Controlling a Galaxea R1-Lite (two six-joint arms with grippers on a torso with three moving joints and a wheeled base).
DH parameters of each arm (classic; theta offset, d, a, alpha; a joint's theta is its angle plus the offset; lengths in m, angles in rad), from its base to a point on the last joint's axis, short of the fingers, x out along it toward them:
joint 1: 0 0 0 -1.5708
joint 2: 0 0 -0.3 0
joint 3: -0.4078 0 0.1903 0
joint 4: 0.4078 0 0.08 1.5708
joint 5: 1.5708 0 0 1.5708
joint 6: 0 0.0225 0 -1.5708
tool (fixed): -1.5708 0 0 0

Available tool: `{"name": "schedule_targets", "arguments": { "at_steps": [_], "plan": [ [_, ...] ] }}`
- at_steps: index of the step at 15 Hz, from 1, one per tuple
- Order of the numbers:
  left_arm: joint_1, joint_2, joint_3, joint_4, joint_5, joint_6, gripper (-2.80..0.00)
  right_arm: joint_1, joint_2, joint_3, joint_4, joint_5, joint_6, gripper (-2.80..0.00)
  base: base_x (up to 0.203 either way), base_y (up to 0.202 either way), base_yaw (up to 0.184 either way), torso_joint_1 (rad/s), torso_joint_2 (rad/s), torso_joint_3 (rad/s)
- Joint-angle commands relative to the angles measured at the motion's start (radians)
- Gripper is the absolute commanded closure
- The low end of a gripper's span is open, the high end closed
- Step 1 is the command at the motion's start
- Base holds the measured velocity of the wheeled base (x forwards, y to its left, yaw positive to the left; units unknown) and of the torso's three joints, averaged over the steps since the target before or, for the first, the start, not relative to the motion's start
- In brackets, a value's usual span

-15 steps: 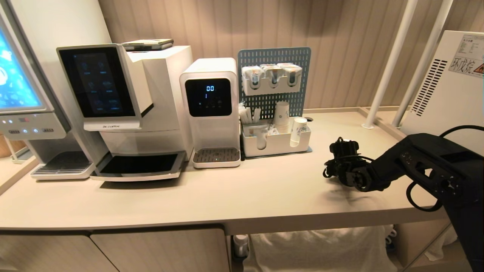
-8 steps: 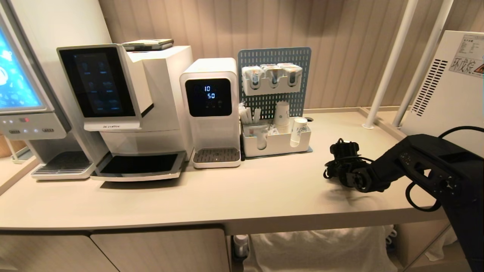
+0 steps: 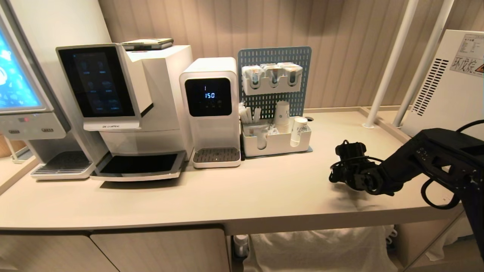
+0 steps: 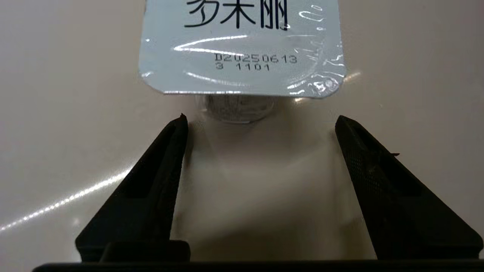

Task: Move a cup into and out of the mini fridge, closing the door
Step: Place the yoghurt on the table

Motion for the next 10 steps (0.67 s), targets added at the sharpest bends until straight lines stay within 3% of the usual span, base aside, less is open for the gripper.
{"name": "schedule_targets", "arguments": {
  "at_steps": [1, 4, 5, 10],
  "plan": [
    [0.0, 0.002, 0.002, -0.001, 0.0, 0.0, 0.0, 0.015, -0.136, 0.094, -0.013, 0.0, 0.005, -2.8, 0.0, 0.0, 0.0, 0.0, 0.0, 0.0],
    [0.0, 0.002, 0.002, -0.001, 0.0, 0.0, 0.0, 0.053, -0.31, 0.257, -0.014, 0.014, 0.023, -2.8, 0.0, 0.0, 0.0, 0.0, 0.0, 0.0],
    [0.0, 0.002, 0.002, -0.001, 0.0, 0.0, 0.0, 0.069, -0.37, 0.323, -0.014, 0.017, 0.029, 0.0, 0.0, 0.0, 0.0, 0.0, 0.0, 0.0],
    [0.0, 0.002, 0.002, -0.001, 0.0, 0.0, 0.0, 0.122, -0.667, 0.571, -0.027, 0.075, 0.076, 0.0, 0.0, 0.0, 0.0, 0.0, 0.0, 0.0]
  ]
}}
